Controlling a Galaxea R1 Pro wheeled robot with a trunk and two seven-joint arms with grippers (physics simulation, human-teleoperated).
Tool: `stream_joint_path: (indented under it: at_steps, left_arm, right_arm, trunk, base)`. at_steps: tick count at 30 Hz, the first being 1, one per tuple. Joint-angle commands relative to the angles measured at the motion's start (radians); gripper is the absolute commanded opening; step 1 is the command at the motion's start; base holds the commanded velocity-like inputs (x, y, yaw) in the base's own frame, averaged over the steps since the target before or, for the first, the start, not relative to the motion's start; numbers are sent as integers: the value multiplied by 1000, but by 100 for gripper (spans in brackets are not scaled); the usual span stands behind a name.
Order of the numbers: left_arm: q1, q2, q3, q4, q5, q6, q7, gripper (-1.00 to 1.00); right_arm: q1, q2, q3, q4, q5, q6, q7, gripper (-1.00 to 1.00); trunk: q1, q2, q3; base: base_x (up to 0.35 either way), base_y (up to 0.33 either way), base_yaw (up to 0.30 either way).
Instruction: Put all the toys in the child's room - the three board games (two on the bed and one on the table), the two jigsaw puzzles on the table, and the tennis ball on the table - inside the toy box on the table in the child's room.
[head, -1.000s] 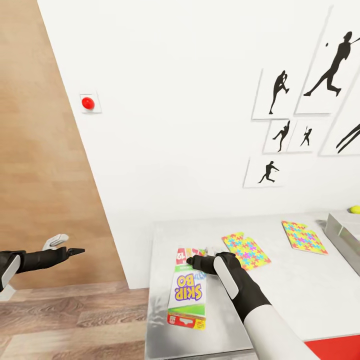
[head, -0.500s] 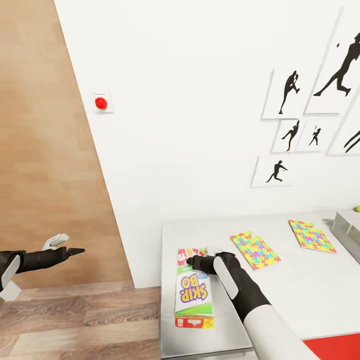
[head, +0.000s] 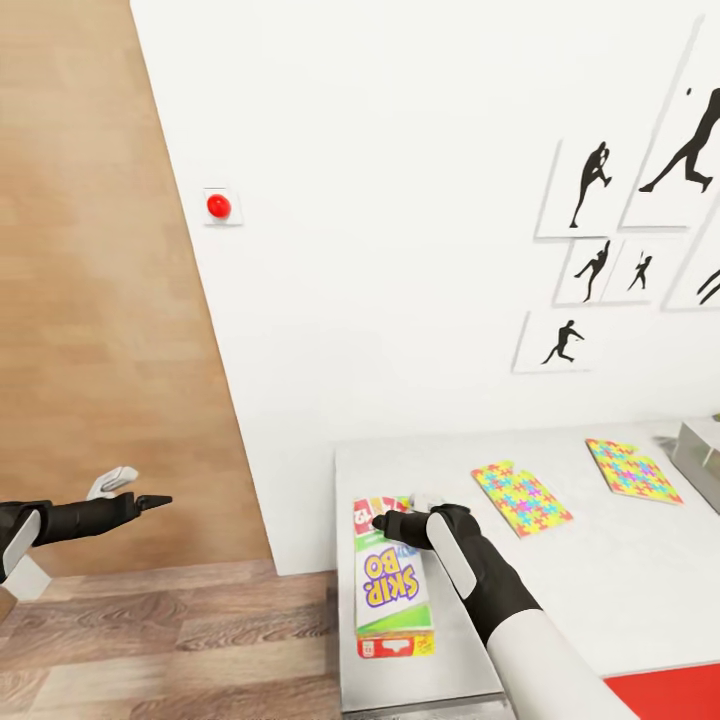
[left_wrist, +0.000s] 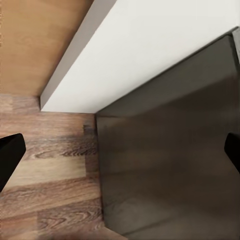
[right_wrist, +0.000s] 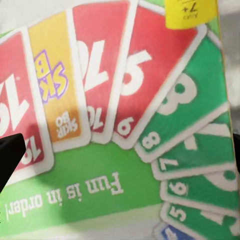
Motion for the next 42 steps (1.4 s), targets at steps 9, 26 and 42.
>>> stream_joint_path:
  at_steps: [9,26,42]
  left_arm:
    - [-1,-1,2,0,3,7,-3,100]
    - [-1,0,2,0,3,6,-4,100]
    - [-1,0,2,-2,3,6,-4,100]
  right_arm:
    - [0,0,3,30,-26,0,-10,100]
    - [0,0,3,30,-25,-1,-10,100]
    - [0,0,3,30,-25,-1,-10,100]
  trunk:
    - [0,-1,-1]
    - [0,-1,-1]
    - [0,-1,-1]
  base:
    - [-24,73,0]
    - [-11,83,0]
    - [-37,63,0]
